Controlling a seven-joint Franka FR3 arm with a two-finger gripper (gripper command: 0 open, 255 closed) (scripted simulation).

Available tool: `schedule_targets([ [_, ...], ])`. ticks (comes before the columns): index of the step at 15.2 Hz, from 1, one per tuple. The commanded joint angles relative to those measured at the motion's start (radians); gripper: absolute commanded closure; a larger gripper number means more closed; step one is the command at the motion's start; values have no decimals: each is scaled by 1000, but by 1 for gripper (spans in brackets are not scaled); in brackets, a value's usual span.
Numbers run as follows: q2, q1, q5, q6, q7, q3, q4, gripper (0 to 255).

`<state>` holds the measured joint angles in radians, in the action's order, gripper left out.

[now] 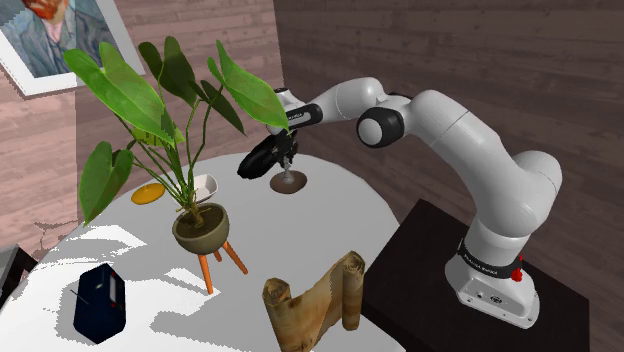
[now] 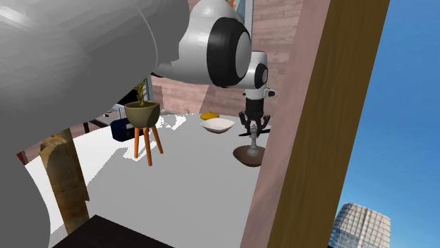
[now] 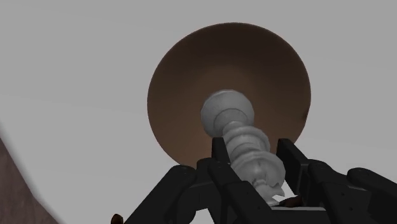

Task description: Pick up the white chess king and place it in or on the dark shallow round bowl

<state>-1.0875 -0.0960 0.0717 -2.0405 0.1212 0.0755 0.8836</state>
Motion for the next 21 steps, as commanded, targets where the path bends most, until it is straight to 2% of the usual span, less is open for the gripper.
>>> schedule_targets([
  [1, -3, 0, 0, 1, 0, 0, -4, 255],
  [5, -3, 0, 0, 1, 0, 0, -4, 255],
  [6, -3, 0, 0, 1, 0, 0, -4, 0],
  [11, -3, 0, 0, 1, 0, 0, -5, 0],
  [15, 81, -2, -2, 61, 0, 3, 20, 0],
  [21, 81, -2, -2, 61, 0, 3, 20, 0],
])
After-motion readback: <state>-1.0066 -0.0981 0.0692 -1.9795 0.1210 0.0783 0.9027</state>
